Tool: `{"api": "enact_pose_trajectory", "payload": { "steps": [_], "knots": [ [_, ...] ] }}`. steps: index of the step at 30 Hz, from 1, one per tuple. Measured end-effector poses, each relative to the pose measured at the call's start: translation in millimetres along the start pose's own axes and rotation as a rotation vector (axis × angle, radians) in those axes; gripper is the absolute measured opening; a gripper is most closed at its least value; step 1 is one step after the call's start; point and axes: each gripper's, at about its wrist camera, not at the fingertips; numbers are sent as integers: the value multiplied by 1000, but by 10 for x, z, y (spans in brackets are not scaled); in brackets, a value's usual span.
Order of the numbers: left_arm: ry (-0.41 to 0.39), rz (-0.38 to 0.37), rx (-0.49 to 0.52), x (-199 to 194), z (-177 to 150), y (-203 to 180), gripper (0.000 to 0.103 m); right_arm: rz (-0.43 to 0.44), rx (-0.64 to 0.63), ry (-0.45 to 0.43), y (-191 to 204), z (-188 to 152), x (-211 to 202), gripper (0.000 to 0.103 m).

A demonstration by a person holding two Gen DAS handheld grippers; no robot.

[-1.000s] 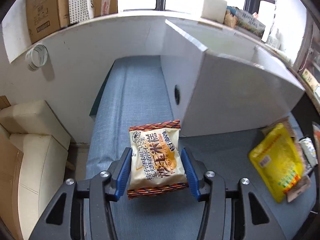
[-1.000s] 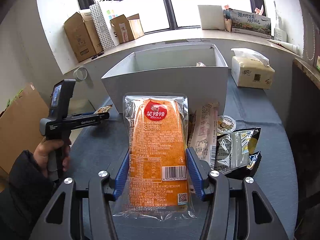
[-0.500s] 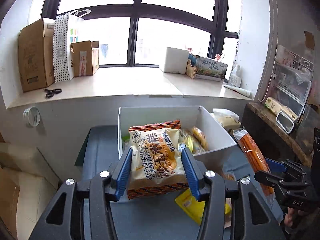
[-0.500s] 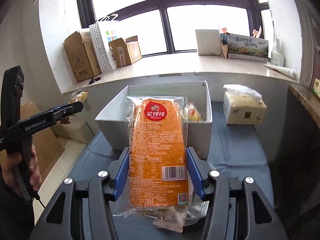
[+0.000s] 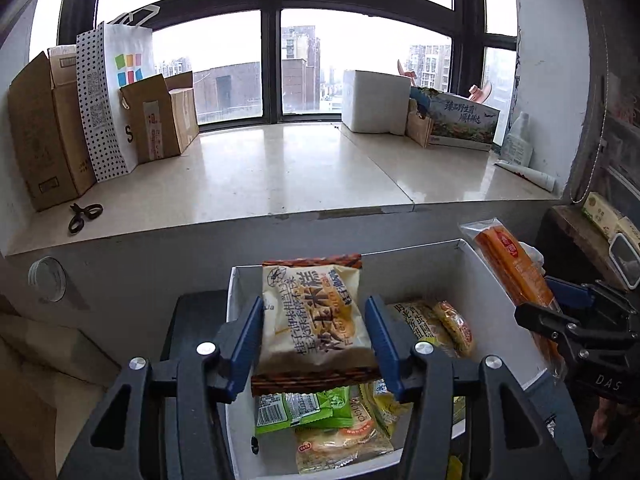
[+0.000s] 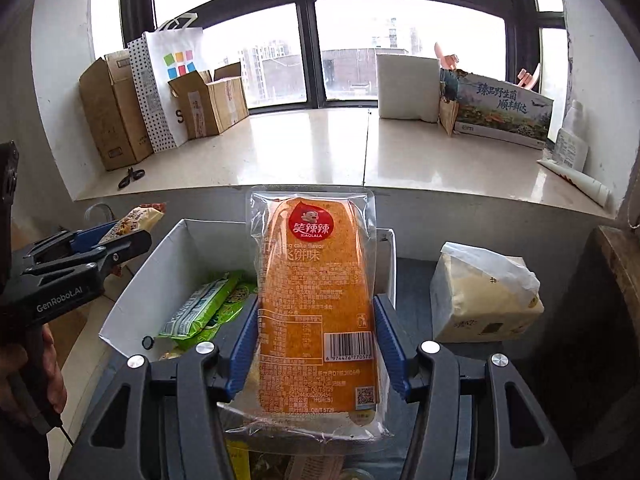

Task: Organize snacks
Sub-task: 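Drop the orange pack in the box with right gripper while left drops a biscuit pack, then grasp the yellow noodle pack with the right gripper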

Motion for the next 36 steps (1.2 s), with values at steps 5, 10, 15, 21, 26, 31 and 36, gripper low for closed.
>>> {"api": "enact_pose_trajectory", "payload": {
  "steps": [5, 10, 15, 21, 26, 31, 36],
  "knots": [
    [31, 104, 12, 255, -38, 39, 103, -49, 30, -12, -156, 16, 263, 103],
    [17, 85, 11, 169, -111, 103, 103, 5, 68, -28, -256, 5, 152, 103],
    [9, 76, 4, 49, -146, 114, 103, -2, 49, -68, -201, -3, -9, 103],
    [-10, 52, 6, -236, -238, 71, 103, 53, 32, -127, -97, -60, -341, 103],
    [-45, -19, 19, -707, -460, -46, 103, 119, -9, -179, 54, -268, -792, 103],
    [-62, -90, 26, -1150, -849, -182, 103, 171, -11, -205, 125, -687, -1198, 103],
    [-67, -100, -37, -1444, -1279, -169, 103, 127, -30, -162, 264, -1241, -1277, 103]
  ]
}}
Point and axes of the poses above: each gripper's, at about its wrist camera, not at the fingertips, and x roughly the way its jaws point, y to its left, z to its top, and after that the axes turned 5 degrees about z, right-handed
